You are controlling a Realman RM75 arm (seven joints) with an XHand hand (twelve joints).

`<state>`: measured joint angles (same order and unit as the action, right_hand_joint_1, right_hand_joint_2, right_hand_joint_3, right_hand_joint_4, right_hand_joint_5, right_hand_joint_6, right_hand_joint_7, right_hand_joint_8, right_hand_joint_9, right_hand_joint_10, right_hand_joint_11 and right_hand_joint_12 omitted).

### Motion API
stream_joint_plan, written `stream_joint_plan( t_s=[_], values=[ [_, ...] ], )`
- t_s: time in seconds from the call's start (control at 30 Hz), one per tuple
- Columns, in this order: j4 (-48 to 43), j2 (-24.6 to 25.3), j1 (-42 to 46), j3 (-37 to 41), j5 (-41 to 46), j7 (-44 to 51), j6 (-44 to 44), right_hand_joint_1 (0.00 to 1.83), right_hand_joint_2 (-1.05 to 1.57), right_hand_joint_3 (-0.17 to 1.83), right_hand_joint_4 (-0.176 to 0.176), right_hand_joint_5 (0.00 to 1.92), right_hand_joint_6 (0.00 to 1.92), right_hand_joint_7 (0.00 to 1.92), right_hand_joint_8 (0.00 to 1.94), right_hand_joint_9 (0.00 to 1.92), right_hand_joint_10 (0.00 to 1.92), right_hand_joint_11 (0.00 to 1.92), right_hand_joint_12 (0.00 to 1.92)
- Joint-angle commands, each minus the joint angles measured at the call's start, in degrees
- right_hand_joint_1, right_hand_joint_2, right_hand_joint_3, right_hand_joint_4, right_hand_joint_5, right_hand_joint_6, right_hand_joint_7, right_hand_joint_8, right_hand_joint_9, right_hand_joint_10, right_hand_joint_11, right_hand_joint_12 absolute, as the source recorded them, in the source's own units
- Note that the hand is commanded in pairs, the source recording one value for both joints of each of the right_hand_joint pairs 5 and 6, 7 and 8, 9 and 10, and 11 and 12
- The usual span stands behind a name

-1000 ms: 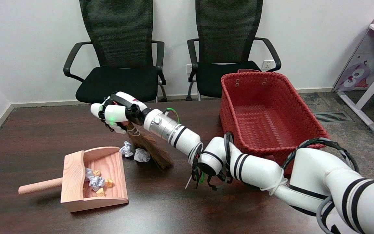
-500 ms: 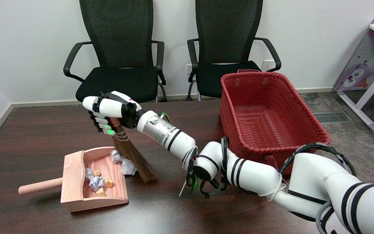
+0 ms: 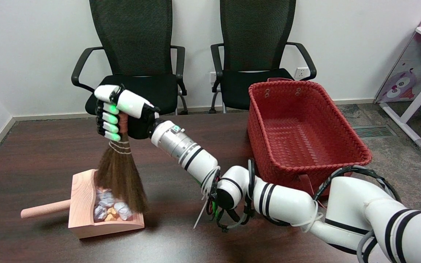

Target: Sweep the paper ball into the dustpan.

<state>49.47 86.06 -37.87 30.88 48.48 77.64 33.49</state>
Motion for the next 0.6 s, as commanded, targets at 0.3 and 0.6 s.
stream_joint_plan(
  t_s=[0.3,0.6],
  values=[
    [13.57,-6.26,1.93,2.76,8.48,-5.92,5.36,0.8,1.12,1.83,0.003,1.92,1.92,1.92,1.92,1.92,1.92,1.92,1.92],
    [23.31,-12.49,6.21,12.38,9.66,10.68,-0.54,0.74,1.28,1.82,0.004,1.92,1.92,1.92,1.92,1.92,1.92,1.92,1.92]
  ],
)
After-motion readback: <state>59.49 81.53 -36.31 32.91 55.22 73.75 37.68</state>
